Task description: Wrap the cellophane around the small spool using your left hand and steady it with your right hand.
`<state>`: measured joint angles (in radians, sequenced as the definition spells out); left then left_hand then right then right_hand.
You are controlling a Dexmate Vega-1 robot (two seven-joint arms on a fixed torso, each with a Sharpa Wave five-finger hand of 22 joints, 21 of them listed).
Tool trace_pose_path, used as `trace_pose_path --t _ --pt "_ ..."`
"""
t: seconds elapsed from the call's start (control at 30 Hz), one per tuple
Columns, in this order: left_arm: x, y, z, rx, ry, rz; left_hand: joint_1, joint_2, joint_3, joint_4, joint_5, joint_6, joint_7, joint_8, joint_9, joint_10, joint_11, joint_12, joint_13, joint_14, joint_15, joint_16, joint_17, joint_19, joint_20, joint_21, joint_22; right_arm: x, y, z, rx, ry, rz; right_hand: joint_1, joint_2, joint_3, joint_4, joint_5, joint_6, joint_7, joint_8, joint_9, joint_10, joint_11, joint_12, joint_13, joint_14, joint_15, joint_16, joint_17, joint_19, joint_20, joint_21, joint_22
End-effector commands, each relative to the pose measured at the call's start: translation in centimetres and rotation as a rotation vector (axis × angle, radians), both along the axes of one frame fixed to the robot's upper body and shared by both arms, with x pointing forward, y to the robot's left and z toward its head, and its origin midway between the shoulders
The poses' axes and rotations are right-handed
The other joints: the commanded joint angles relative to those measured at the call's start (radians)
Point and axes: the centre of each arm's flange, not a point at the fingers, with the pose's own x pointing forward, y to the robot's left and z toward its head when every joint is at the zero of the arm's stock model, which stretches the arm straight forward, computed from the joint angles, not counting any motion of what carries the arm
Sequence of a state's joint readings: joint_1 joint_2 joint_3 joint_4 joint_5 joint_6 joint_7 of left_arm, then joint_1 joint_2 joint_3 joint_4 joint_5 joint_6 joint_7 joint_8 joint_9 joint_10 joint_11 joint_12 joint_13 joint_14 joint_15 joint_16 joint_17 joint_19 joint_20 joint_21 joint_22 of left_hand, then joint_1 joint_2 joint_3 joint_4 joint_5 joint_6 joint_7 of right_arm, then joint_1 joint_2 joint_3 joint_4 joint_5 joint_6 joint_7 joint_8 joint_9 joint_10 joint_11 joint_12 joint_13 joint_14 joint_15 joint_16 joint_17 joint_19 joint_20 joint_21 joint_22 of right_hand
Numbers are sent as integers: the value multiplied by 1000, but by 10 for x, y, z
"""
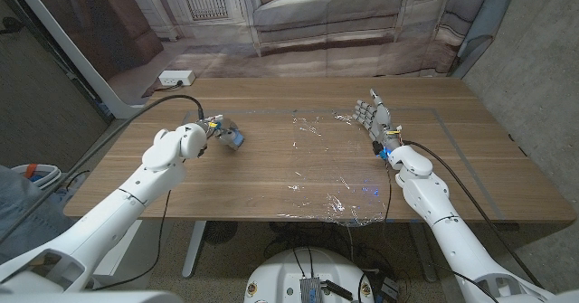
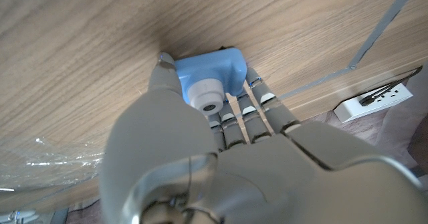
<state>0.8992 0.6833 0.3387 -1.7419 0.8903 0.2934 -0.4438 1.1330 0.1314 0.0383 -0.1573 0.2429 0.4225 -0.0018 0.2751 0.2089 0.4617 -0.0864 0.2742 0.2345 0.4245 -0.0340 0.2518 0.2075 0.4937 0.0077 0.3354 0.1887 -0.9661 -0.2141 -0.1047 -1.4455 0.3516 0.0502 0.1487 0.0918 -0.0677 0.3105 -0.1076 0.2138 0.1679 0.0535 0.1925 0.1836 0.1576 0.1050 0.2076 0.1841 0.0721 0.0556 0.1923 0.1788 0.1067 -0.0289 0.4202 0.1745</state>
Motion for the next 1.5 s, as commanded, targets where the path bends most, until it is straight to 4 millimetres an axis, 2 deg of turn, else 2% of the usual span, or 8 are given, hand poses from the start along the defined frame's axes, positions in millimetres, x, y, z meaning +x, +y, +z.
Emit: trace_pose_path --t 0.03,0.33,0.87,1.17,1.5 --pt "6 -12 -13 -80 -17 -44 88 42 48 7 -16 93 -17 31 5 80 -11 22 8 84 -58 17 5 67 -36 25 1 1 -1 -5 2 15 5 0 9 -6 1 -2 10 -4 4 4 8 -3 8 1 8 0 1 4 9 6 -7 2" --pt "1 -9 -4 -78 -36 -36 103 44 62 11 -22 117 -13 36 6 100 -14 25 12 103 -59 18 7 72 -37 28 0 -1 0 -6 -4 13 9 -1 10 -7 1 -3 10 -5 4 4 10 -2 9 1 8 0 1 5 11 6 -11 2" --pt "-22 -3 35 -56 -109 -38 103 45 70 20 -27 125 -10 36 6 106 -11 24 14 106 -58 16 8 74 -37 28 0 -5 -8 -7 21 0 3 0 11 -9 1 -3 10 -3 4 5 11 -2 8 2 9 0 0 5 14 8 -17 3" --pt "-27 -10 41 -56 -129 -95 103 45 74 24 -30 126 -11 34 6 108 -8 23 14 108 -57 14 9 74 -37 28 0 -6 -12 -7 28 -10 0 1 12 -10 0 -4 10 -2 3 5 11 1 8 2 9 0 -1 4 16 8 -21 3" --pt "-43 -29 46 -38 -190 -241 100 43 76 29 -33 129 -13 33 5 111 -11 22 16 109 -61 12 9 70 -36 27 0 -8 -16 -7 46 -20 -4 1 13 -11 0 -4 11 -1 4 5 12 -2 8 2 11 0 -1 4 17 8 -26 3"
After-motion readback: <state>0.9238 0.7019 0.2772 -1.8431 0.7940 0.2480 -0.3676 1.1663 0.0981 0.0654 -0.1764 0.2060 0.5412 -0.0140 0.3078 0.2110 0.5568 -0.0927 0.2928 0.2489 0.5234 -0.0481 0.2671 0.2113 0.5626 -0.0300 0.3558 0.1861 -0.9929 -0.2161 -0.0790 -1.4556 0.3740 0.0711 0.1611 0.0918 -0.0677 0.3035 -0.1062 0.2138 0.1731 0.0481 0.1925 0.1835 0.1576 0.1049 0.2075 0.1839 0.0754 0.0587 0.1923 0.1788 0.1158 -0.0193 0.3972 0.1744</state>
